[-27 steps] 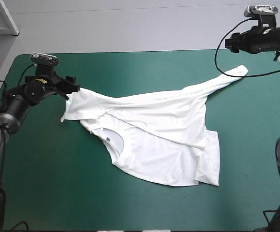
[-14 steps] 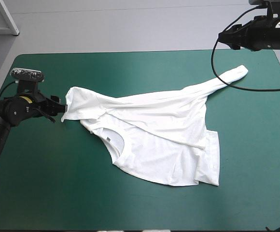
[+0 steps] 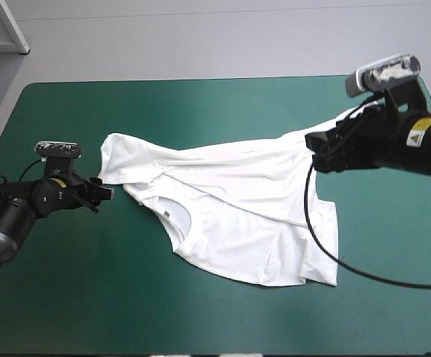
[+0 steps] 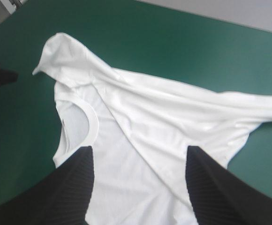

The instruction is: Fold the cloth

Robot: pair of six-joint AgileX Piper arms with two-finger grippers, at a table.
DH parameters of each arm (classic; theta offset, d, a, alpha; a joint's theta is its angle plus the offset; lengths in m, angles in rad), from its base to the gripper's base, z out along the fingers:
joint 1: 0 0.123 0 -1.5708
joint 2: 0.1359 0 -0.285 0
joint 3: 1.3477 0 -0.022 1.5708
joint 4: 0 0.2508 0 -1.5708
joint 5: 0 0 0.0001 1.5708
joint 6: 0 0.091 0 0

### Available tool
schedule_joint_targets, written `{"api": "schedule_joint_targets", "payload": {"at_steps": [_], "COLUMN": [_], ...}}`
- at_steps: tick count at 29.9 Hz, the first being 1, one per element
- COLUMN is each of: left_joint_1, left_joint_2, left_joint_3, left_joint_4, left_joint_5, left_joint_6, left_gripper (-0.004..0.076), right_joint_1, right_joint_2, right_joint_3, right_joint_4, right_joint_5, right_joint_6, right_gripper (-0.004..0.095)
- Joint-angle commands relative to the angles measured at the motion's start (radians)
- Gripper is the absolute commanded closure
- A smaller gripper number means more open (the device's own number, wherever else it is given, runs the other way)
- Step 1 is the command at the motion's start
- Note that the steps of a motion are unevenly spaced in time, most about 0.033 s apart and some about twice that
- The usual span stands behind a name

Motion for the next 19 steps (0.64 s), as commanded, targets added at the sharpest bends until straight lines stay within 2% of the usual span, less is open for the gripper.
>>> {"api": "schedule_joint_targets", "payload": {"at_steps": [1,10,15,19], "left_joint_1": [-0.003,-0.003,-0.003,-0.003], "left_joint_2": [0.019,0.139,0.186,0.240], "left_joint_3": [-0.022,-0.022,-0.036,-0.062], "left_joint_4": [0.000,0.012,0.019,0.019], "left_joint_5": [-0.103,-0.201,-0.296,-0.305], "left_joint_6": [-0.014,-0.014,-0.014,-0.014], "left_gripper": [0.0241,0.0241,0.0241,0.0241], "right_joint_1": [0.005,0.005,0.005,0.005], "right_joint_2": [-0.090,-0.166,-0.168,-0.168], "right_joint_3": [0.150,0.502,0.551,0.551], "right_joint_4": [-0.049,-0.085,-0.089,-0.089], "right_joint_5": [-0.090,-0.191,-0.254,-0.273], "right_joint_6": [0.008,-0.010,-0.015,-0.019], "right_gripper": [0.0369,0.0369,0.0369,0.0369]}}
